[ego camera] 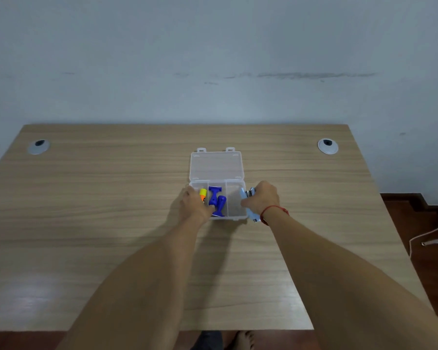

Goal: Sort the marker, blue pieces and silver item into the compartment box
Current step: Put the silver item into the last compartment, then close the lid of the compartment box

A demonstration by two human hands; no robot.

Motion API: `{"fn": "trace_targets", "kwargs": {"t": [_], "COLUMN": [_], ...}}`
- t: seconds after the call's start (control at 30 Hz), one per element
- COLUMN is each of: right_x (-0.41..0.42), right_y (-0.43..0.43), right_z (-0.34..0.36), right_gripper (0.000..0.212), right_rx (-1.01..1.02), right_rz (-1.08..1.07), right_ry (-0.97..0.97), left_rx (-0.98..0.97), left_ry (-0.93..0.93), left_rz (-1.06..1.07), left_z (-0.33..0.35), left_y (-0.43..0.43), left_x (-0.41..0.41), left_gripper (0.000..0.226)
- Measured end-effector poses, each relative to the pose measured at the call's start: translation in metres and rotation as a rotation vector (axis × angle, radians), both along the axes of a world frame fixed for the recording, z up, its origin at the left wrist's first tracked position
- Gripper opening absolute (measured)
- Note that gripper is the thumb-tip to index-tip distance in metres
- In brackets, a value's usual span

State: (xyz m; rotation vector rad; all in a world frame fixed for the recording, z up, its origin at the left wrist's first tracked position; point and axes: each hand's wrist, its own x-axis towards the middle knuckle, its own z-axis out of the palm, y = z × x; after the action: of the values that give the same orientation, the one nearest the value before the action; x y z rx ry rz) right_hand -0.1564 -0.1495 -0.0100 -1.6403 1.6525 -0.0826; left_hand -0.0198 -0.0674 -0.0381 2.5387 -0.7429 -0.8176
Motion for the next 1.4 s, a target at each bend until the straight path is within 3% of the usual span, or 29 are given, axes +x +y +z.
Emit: {"fn": "trace_targets", "kwargs": {"t": [0.37, 0.53, 0.63, 0.83, 1.03, 1.17, 1.3, 1.4], "right_x": [0.045, 0.045, 0.051, 0.077, 0.079, 0.071, 0.057, 0.041], "right_y": [-0.003, -0.017, -0.031, -0.056, -0.066, -0.057, -0.037, -0.014], "right_z": [-0.016, -0.015, -0.017, -0.031, -0.012, 0.001, 0.013, 0.018], "right_gripper": [0.039, 0.029, 0.034, 0.041, 0.069, 0.083, 0.069, 0.039], "right_rx": [0.004, -0.063, -0.090, 0.069, 0.029, -0.058, -0.069, -0.020], "right_rz": [-0.079, -0.075, -0.063, -0.106, -0.316, -0.299, -0.272, -0.143], "right_ry": [-0.062, -0.039, -0.047, -0.161, -0.271, -0.271, -0.231, -0.181], "left_rx": [-0.100, -0.156, -0.191, -0.232, -0.323, -0.339, -0.298, -0.255], "left_ry": [0.076, 0.090, 0.141, 0.226, 0.229, 0.161, 0.066, 0.033], "left_rz": [0.029, 0.080, 0.081, 0.054, 0.152, 0.231, 0.294, 0.263], "left_z": [-0.010, -0.009, -0.008, -0.011, 0.004, 0.019, 0.037, 0.038], "left_y": [-0.007, -0.014, -0.028, -0.070, -0.078, -0.066, -0.041, -0.021], "left_x": [0.016, 0.026, 0.042, 0.063, 0.064, 0.054, 0.037, 0.025], "left_gripper": [0.075, 0.059, 0.044, 0.034, 0.045, 0.075, 0.087, 0.065]}}
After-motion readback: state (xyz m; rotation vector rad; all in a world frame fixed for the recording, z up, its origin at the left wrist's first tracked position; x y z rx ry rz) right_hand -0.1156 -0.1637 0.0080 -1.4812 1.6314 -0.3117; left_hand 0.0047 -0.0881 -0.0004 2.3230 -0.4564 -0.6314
